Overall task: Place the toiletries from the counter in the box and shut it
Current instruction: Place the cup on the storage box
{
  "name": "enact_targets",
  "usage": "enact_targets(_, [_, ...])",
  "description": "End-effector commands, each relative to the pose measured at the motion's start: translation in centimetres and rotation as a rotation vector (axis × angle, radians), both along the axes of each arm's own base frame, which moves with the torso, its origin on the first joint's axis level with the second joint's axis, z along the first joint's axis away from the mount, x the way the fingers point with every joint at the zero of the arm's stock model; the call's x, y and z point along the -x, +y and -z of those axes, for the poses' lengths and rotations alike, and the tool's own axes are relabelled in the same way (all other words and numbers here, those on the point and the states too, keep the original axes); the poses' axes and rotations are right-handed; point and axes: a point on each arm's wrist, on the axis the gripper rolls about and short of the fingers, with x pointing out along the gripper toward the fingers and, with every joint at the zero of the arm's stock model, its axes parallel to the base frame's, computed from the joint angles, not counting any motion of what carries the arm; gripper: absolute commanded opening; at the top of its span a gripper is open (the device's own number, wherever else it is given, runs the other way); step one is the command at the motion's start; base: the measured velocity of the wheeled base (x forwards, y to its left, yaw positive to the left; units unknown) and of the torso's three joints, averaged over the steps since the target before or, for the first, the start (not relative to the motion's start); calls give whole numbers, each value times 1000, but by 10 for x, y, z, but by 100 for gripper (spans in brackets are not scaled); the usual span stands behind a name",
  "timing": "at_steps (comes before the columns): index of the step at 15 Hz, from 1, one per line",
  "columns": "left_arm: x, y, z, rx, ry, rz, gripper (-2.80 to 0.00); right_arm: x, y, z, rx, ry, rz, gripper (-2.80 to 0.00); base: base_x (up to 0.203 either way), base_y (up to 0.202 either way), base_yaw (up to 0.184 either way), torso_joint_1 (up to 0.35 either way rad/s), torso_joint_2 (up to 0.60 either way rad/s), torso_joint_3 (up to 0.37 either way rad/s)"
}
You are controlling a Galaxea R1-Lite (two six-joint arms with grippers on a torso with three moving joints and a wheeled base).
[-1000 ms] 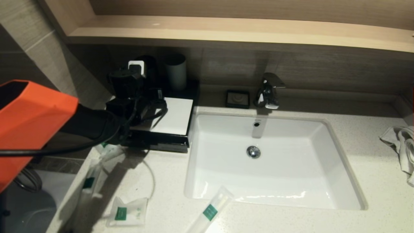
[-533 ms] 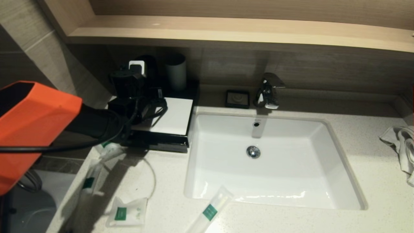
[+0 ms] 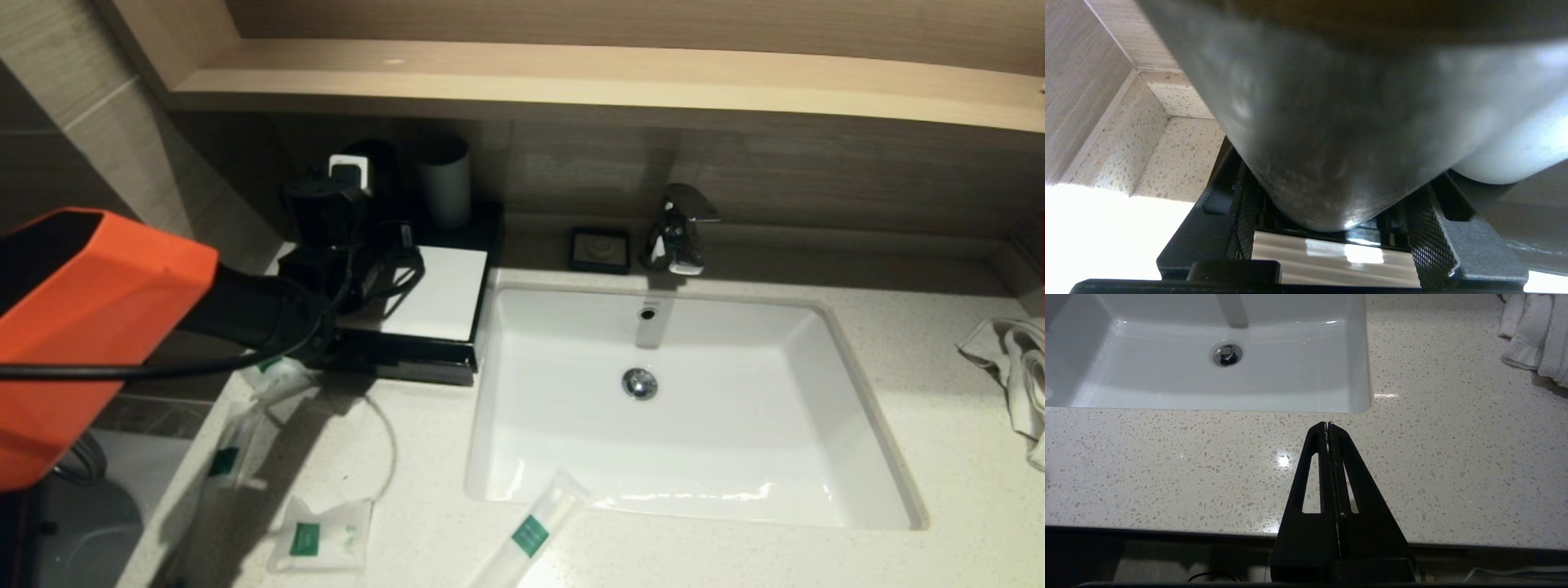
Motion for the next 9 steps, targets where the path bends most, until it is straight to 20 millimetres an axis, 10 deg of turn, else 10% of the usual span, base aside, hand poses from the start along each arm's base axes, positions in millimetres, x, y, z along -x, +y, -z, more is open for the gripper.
enact_targets(1, [-2,0,0,2,-7,-2,-280,0,0,0,0,1,0,-280,0,0,0,0,0,0])
enact_targets(9, [-7,-2,-6,5,-17,-1,-280,0,0,0,0,0,0,-280,0,0,0,0,0,0])
